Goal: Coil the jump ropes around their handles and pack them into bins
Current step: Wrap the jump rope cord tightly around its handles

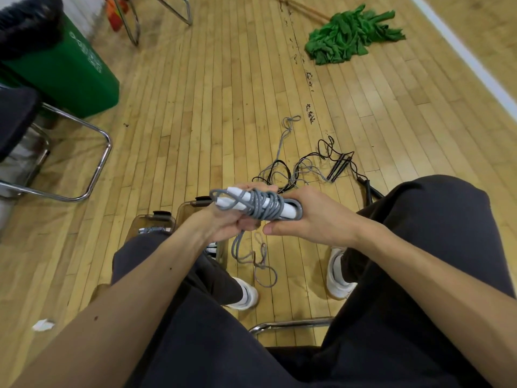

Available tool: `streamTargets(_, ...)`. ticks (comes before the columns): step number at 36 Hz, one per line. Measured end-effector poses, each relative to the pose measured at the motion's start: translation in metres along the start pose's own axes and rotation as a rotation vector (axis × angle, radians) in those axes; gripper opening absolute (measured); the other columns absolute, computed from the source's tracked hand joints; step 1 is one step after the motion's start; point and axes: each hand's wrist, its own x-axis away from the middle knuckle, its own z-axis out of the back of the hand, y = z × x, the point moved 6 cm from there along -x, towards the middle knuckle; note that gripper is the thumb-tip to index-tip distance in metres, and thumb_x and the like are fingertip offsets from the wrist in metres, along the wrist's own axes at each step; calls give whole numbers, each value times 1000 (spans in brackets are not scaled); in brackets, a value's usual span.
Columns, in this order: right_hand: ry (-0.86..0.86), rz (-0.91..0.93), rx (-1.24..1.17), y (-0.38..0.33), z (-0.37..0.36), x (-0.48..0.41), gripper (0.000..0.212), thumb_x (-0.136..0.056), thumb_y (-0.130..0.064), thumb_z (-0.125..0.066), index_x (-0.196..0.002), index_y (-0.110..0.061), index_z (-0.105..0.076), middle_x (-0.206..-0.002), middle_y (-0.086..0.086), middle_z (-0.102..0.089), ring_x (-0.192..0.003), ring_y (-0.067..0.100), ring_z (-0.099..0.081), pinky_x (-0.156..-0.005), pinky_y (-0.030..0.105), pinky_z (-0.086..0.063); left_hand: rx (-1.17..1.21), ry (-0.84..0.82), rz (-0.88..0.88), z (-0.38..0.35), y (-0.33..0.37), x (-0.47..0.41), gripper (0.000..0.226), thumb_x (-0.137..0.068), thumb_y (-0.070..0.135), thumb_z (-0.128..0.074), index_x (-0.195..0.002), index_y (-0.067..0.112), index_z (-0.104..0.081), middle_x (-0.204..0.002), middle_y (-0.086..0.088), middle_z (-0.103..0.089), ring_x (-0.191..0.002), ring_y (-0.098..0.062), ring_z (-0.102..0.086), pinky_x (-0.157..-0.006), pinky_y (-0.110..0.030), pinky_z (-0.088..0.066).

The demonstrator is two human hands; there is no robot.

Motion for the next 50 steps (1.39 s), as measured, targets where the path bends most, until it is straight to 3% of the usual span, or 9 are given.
streamTargets(6,43,-98,-92,5,4,-1,32,-78,-24,-85,-65,-17,-56,-55,-8,-46,-50,8,-39,-53,28,-33,9,-3,-1,-8,-7,0,37,-108,6,-29,-94,14,-62,-50,6,-43,-36,-3,-27,-35,-15,-22)
streamTargets(9,55,-141,-240,7,5,-2,25,-80,-11,-83,-70,-16,-61,-55,-11,-53,-51,6,-46,-50,21,-38,-52,66,41,-10,-9,0,32,-109,15,-30,-92,8,-56,-48,6,-43,-35,-3,-26,-36,-18,-20)
streamTargets(13,99,-223,-427,15,7,-3,18,-81,-6,-80,-82,-6,-62,-66,7,-50,-57,18,-43,-48,27,-37,-46,113,29,-11,-11,-3,30,-109,21,-35,-90,8,-54,-51,2,-40,-35,-7,-25,-36,-20,-19)
streamTargets(17,225,-288,-522,25,24,-6,19,-84,1,-74,-78,-10,-60,-60,-2,-52,-48,11,-41,-45,23,-35,-183,109,35,-5,-23,-1,45,-105,40,-41,-71,13,-53,-46,2,-34,-37,-12,-27,-40,-24,-23)
streamTargets(25,309,-425,-457,45,32,-9,18,-82,0,-74,-92,-6,-60,-69,3,-52,-50,13,-42,-47,27,-36,-296,184,24,10,-33,12,52,-103,46,-43,-63,14,-50,-45,2,-34,-41,-13,-26,-47,-27,-22)
streamTargets(32,381,-516,-343,56,34,-13,33,-83,-4,-75,-112,3,-60,-70,5,-54,-52,15,-46,-47,27,-40,-562,139,-97,-8,-14,23,57,-98,56,-46,-64,11,-58,-47,0,-38,-45,-16,-31,-53,-31,-31)
streamTargets(37,381,-542,-297,60,33,-17,31,-83,-5,-73,-111,3,-60,-71,6,-55,-52,16,-47,-45,26,-41,-901,95,-221,-22,19,36,51,-94,49,-63,-62,12,-45,-54,4,-34,-49,-13,-30,-52,-31,-26)
streamTargets(42,347,-530,-239,61,30,-19,19,-85,-7,-72,-100,-1,-61,-67,5,-55,-51,15,-47,-45,26,-41,-1379,127,-304,-39,36,45,46,-100,42,-55,-62,20,-41,-57,5,-43,-51,-10,-36,-53,-32,-28)
streamTargets(50,271,-495,-81,61,14,-23,12,-85,-10,-70,-80,-8,-59,-63,5,-55,-48,17,-45,-43,26,-38,-1687,162,-335,-52,56,54,47,-105,41,-43,-64,23,-31,-63,6,-38,-54,-9,-33,-49,-27,-22)
